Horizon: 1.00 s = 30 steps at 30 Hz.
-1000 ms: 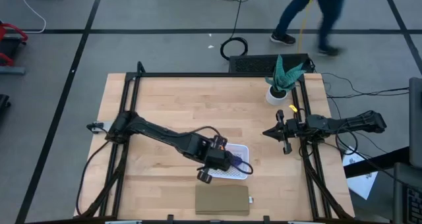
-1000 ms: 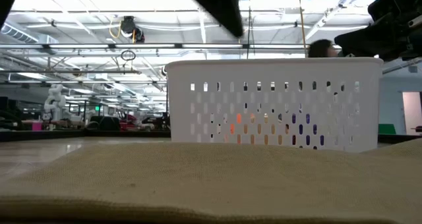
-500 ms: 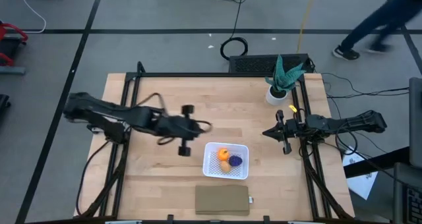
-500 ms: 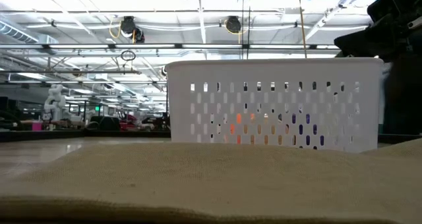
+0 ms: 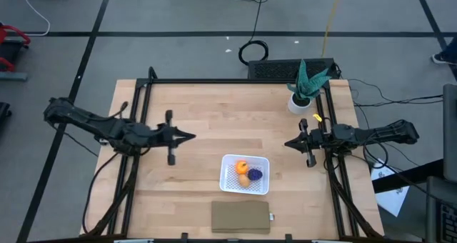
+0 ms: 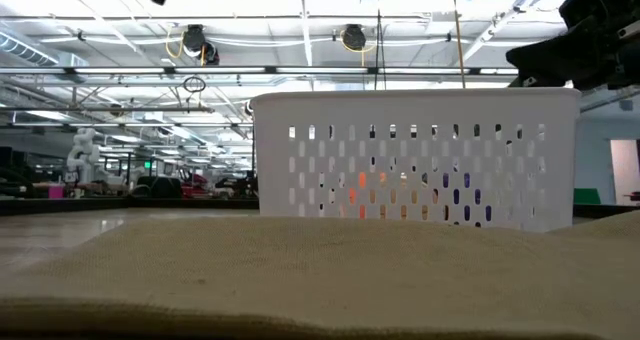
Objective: Pick and placing Produce into tupperware
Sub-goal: Return to Home Position
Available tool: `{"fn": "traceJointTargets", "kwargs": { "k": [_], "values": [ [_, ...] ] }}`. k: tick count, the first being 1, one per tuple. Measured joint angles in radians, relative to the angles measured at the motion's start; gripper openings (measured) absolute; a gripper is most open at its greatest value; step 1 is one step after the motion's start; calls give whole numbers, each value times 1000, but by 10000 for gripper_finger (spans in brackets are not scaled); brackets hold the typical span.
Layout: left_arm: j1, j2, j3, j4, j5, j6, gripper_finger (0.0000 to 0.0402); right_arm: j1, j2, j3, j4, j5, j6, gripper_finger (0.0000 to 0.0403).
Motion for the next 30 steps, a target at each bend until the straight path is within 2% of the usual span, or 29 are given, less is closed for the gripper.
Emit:
{"fn": "traceJointTargets", "kwargs": {
  "k": [5,8,11,16,20,30],
  "values": [
    [-8,-127,-224,241,-43,53,0,0,0,0,17,0,-2,0],
    [38,-186,-383,428,-7,86,0,0,0,0,16,0,-2,0],
    [131,-220,-477,494,61,56,0,0,0,0,18,0,-7,0],
    [274,-268,-512,500,218,0,0,0,0,0,22,0,-9,0],
    [311,-297,-508,504,357,34,0,0,0,0,21,0,-9,0],
    [272,-408,-508,364,324,68,0,0,0,0,15,0,-6,0]
  ]
}}
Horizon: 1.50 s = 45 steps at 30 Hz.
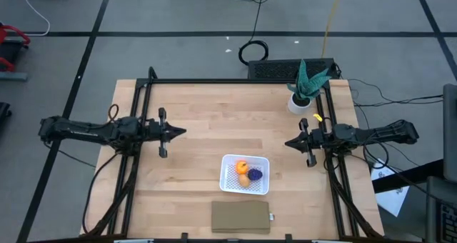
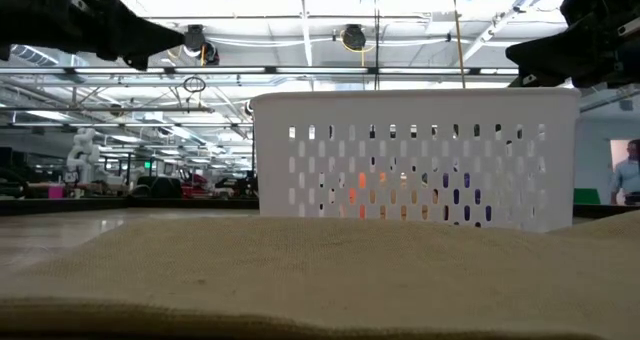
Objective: Pick and placing Produce into tupperware
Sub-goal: Return to Home Position
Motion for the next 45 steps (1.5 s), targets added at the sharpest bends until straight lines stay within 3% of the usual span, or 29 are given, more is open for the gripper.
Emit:
{"fn": "traceJointTargets", "kwargs": {
  "k": [4,11,17,20,23,29,37,45],
  "values": [
    [-38,-69,0,-65,-96,20,0,0,0,0,1,0,8,0],
    [-115,-229,1,-128,-131,77,0,0,0,0,9,-1,12,0],
    [-178,-301,0,-329,-271,87,0,0,0,0,12,-5,12,0],
    [-211,-331,-12,-315,-306,115,0,0,0,0,13,-5,11,0],
    [-233,-362,-30,-280,-277,156,0,0,0,0,15,-5,9,0],
    [-240,-402,-86,-262,-110,193,0,0,0,0,15,-5,5,0],
    [-240,-402,-163,-251,-94,155,0,0,0,0,14,-5,-8,0],
    [-239,-400,-166,-249,-76,151,0,0,0,-5,17,-5,-11,0]
  ]
}}
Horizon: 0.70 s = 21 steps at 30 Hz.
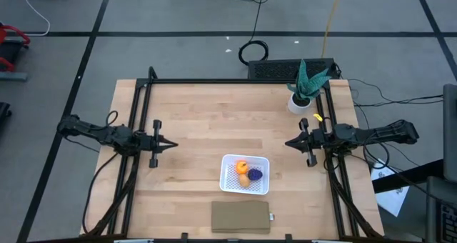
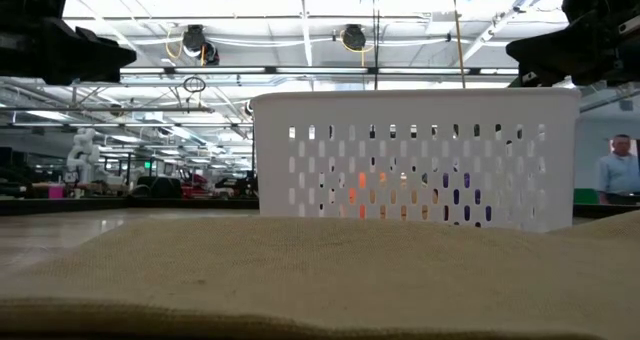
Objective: Pick and placing Produce into tupperware
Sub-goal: Return to Home Position
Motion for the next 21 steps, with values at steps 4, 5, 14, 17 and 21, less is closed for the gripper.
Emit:
{"fn": "traceJointTargets", "kwargs": {
  "k": [4,5,14,17,21],
  "values": [
    [0,0,0,-1,1,0,0,0,-1,-29,67,0,-8,0],
    [0,0,0,-1,6,-1,0,0,1,-30,63,0,-8,0],
    [0,0,0,-10,63,18,0,-1,2,-30,59,1,-21,0],
    [17,0,0,-11,45,38,0,-1,2,-30,58,17,-42,0],
    [84,1,1,-12,39,37,0,-15,2,-30,56,31,-43,0]
  ]
}}
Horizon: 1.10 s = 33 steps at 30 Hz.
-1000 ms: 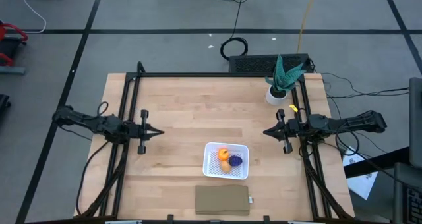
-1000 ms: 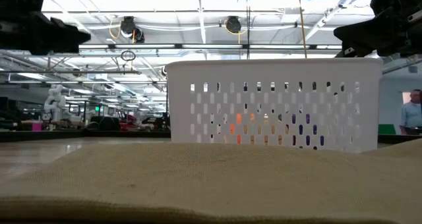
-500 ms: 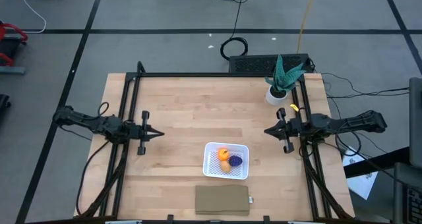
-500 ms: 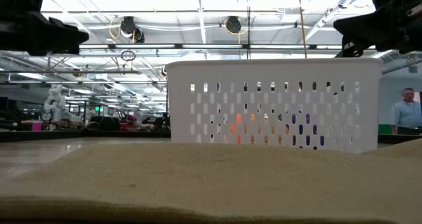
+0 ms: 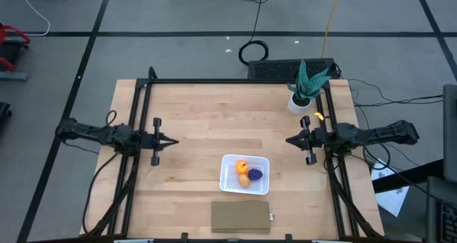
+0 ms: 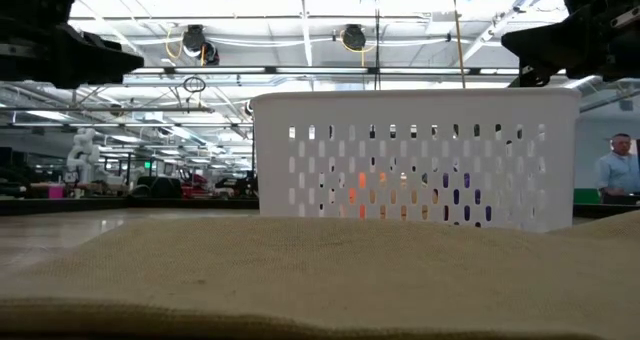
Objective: Pick and placing Produce into tupperware
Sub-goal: Return to Home Position
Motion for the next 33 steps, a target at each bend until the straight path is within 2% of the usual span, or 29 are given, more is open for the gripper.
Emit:
{"fn": "traceJointTargets", "kwargs": {
  "k": [9,14,21,27,33],
  "values": [
    [192,29,1,-21,134,-27,0,-84,0,0,-47,-2,17,0],
    [274,51,1,-25,175,-72,0,-122,0,0,-68,-4,48,0],
    [298,91,-1,-17,248,-78,0,-130,0,0,-66,-8,58,0],
    [298,110,-1,3,371,-63,0,-130,0,0,-66,-137,40,0],
    [298,110,-1,9,421,-59,0,-130,0,0,-65,-143,42,0]
  ]
}}
